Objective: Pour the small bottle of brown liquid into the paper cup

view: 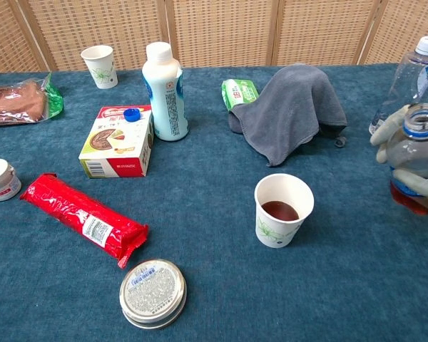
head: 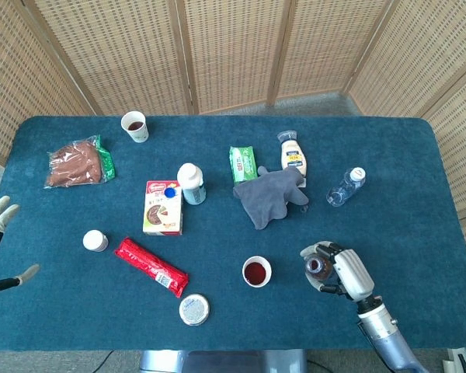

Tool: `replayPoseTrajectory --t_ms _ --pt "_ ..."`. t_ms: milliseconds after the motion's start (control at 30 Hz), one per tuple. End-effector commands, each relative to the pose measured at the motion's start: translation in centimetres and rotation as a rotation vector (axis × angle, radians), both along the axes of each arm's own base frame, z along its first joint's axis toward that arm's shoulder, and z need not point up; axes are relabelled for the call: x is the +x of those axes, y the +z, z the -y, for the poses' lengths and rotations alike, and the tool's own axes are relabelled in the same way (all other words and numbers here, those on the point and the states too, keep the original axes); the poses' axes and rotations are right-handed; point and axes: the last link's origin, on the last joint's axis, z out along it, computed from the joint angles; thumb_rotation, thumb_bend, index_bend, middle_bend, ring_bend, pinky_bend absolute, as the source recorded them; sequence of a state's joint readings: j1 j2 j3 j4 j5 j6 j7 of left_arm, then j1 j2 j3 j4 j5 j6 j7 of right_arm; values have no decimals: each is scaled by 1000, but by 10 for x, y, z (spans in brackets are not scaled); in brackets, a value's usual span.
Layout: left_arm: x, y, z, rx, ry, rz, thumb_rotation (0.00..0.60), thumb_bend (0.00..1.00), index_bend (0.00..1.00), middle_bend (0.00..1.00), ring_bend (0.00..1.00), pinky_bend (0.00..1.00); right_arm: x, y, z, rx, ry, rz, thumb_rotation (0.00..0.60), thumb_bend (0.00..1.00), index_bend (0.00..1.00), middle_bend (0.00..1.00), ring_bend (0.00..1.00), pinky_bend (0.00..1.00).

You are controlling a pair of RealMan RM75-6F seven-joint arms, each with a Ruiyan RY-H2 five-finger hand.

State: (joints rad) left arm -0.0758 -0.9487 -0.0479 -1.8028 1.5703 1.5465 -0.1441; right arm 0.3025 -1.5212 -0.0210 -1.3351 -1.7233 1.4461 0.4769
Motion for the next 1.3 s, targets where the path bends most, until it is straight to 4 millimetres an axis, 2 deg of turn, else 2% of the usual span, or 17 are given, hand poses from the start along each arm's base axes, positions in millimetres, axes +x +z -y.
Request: replayPoseTrajectory --t_ms 33,500,1300 --pt "3 0 -1 3 -6 24 600 194 0 0 0 0 7 -7 0 6 23 -44 600 754 422 693 352 760" --pt "2 2 -3 -12 -21 44 600 193 0 0 0 0 29 -25 0 -27 87 -196 600 752 424 698 356 759" --pt "1 4 -3 -23 -30 54 600 193 0 0 0 0 55 -36 6 -88 115 -424 600 783 429 709 364 759"
